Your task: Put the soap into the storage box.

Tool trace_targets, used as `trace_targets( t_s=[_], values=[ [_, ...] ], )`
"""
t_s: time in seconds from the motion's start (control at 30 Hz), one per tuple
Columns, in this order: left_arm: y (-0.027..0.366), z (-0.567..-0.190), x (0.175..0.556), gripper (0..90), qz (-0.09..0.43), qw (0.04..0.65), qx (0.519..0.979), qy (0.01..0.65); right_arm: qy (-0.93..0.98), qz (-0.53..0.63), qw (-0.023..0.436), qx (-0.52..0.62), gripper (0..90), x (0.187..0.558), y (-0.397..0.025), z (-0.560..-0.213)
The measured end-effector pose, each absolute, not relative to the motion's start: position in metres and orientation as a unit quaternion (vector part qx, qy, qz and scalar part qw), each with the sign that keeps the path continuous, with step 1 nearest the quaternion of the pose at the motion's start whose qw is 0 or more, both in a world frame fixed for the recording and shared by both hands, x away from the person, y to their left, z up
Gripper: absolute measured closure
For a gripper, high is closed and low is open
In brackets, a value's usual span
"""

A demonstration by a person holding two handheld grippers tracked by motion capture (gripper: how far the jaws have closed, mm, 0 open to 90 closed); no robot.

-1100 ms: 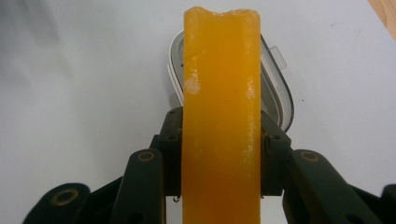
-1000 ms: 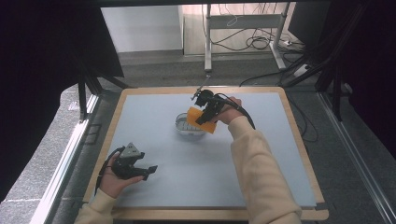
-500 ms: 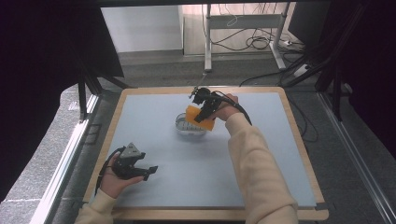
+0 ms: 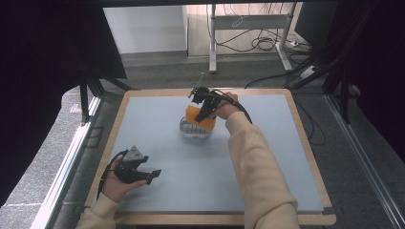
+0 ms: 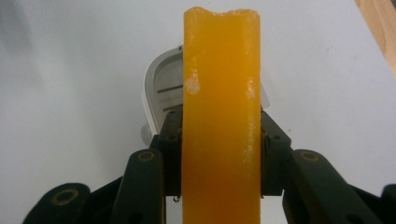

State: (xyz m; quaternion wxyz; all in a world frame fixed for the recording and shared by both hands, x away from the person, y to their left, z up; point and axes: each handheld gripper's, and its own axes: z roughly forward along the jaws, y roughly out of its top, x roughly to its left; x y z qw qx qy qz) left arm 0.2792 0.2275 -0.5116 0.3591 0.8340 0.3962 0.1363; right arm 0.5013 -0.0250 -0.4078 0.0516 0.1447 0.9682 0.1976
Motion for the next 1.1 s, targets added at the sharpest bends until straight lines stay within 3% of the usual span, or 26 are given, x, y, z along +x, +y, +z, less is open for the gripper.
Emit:
trace_targets(
  t_s=[1.1],
  values=[
    [0.228, -0.513, 0.279, 23.7, 0.137, 0.357, 0.836, 0.393, 0.979, 0.170, 0.037, 0.105, 61.6, 0.515, -0.002, -0.435]
  ],
)
